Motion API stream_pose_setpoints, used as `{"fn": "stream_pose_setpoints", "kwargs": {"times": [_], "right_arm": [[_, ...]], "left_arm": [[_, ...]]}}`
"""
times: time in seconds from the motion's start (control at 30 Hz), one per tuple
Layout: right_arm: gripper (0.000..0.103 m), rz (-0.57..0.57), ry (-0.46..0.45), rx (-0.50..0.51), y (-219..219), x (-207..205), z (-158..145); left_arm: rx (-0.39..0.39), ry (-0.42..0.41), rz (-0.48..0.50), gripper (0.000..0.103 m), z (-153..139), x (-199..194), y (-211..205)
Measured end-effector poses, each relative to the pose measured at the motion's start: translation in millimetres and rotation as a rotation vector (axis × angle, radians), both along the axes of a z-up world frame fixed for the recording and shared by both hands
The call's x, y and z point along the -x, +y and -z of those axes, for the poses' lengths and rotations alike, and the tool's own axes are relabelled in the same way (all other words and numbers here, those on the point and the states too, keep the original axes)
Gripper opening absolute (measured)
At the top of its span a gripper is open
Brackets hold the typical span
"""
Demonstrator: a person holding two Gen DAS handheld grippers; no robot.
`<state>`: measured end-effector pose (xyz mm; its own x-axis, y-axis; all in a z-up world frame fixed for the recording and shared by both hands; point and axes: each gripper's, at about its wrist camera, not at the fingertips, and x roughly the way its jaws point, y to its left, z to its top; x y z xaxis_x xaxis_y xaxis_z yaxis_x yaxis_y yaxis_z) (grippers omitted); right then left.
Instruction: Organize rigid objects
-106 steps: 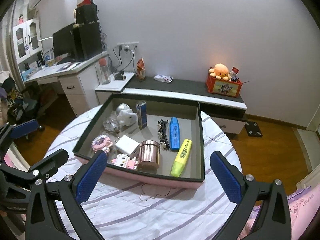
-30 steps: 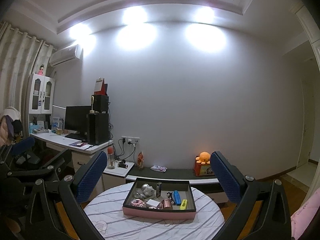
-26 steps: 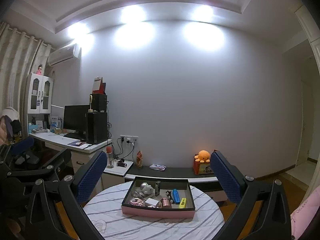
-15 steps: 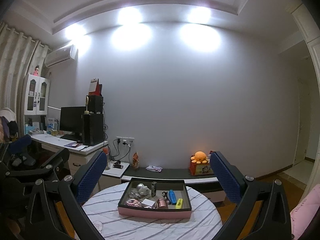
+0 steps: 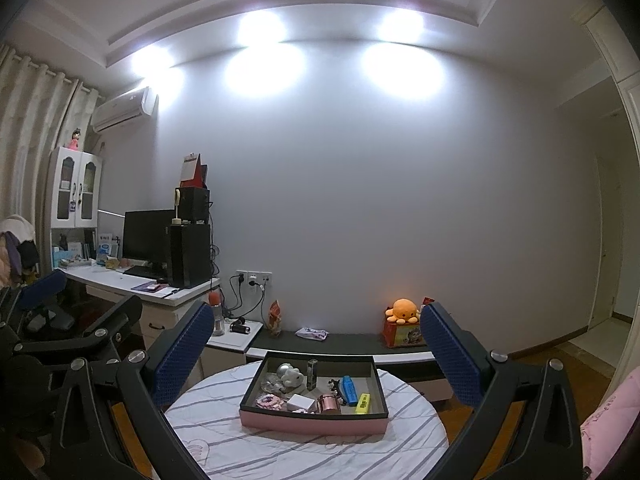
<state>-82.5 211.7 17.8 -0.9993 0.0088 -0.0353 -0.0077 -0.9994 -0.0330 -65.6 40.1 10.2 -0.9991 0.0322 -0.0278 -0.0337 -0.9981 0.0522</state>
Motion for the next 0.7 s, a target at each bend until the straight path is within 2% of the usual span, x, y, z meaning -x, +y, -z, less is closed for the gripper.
{"fn": "stream_pose_setpoints", "kwargs": {"times": [0.27,0.7], "right_arm": [[0.103,0.000,-0.006,-0.004,-0.8,0.5,2.9],[0.103,0.003,-0.017,-0.009,-1.4,6.3,4.3]], "left_arm": [[0.007,0.027,0.003,0.103,3.4,0.6,0.5],[0.004,0.005,0.002,0.103,5.2,5.9,-0.8]]}}
